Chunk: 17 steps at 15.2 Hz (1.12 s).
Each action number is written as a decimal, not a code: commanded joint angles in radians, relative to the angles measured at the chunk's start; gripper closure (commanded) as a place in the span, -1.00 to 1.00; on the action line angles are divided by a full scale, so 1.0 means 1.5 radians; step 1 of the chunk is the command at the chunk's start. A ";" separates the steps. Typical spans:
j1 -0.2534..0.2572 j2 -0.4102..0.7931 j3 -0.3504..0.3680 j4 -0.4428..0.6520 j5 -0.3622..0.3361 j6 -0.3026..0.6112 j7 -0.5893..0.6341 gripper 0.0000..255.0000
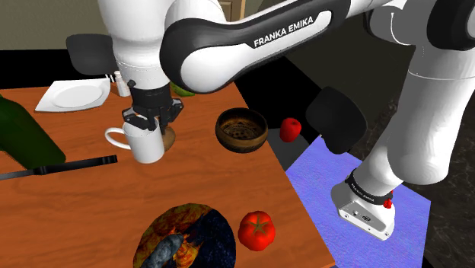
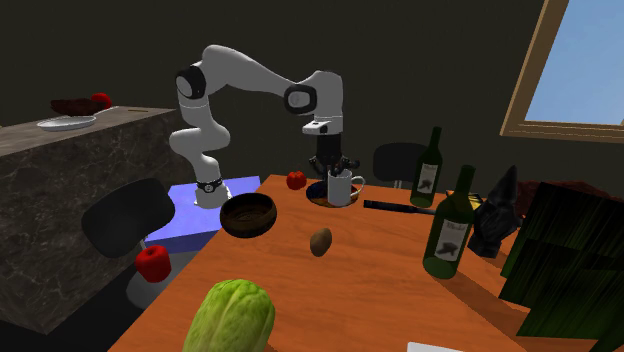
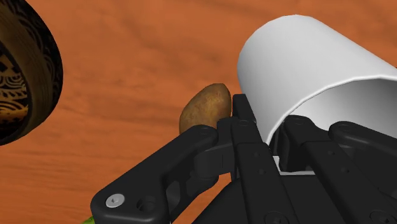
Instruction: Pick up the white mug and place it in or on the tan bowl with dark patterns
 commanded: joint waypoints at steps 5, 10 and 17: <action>0.001 -0.009 0.005 0.042 0.011 -0.047 -0.014 1.00; 0.005 -0.012 0.007 0.082 0.017 -0.089 -0.023 1.00; -0.102 -0.185 0.003 -0.099 0.134 -0.028 -0.132 1.00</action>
